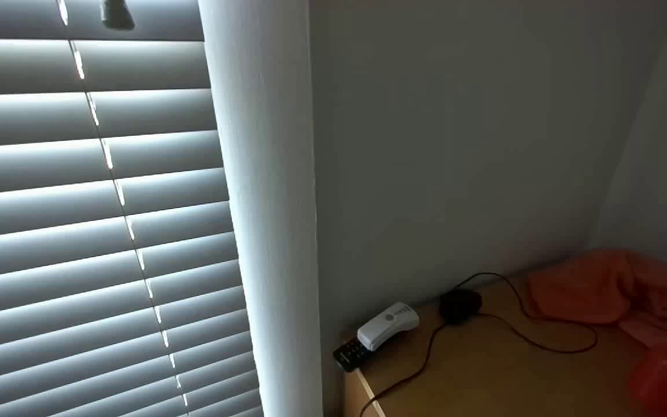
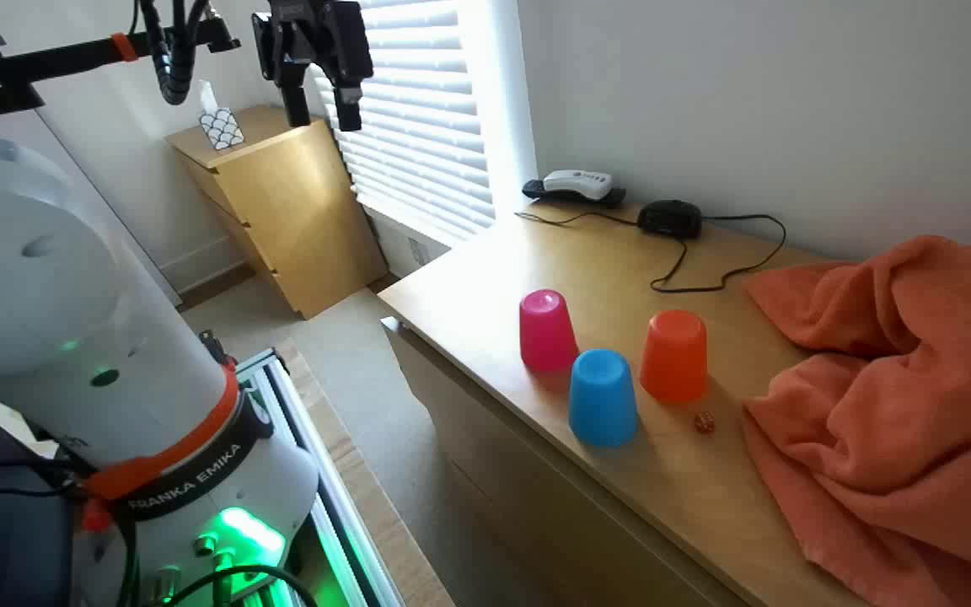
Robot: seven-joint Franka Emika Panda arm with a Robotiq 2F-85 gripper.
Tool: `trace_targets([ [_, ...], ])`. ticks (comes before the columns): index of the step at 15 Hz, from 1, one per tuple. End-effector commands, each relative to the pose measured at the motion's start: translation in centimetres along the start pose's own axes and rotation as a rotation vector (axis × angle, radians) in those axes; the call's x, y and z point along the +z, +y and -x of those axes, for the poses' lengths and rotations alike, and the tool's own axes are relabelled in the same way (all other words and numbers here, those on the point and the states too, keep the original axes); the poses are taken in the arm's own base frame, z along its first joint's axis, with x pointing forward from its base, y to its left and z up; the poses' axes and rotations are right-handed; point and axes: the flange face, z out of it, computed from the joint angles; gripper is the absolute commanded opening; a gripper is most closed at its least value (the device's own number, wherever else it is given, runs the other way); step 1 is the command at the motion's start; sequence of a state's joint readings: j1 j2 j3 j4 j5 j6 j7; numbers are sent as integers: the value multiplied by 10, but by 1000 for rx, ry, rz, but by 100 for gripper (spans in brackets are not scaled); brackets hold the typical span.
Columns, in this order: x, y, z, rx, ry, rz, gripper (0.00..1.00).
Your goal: Stack the cups onto each other starting with the pink cup onto the blue cup and the finally the blue and pink cups onto the orange cup
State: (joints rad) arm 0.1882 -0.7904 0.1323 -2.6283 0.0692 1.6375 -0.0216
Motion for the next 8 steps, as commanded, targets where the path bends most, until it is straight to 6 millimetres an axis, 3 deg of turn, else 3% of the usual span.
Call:
trace_targets([
  [1,0,0,0,0,0,0,100],
  [8,3,6,-2,23,-5,-19,100],
])
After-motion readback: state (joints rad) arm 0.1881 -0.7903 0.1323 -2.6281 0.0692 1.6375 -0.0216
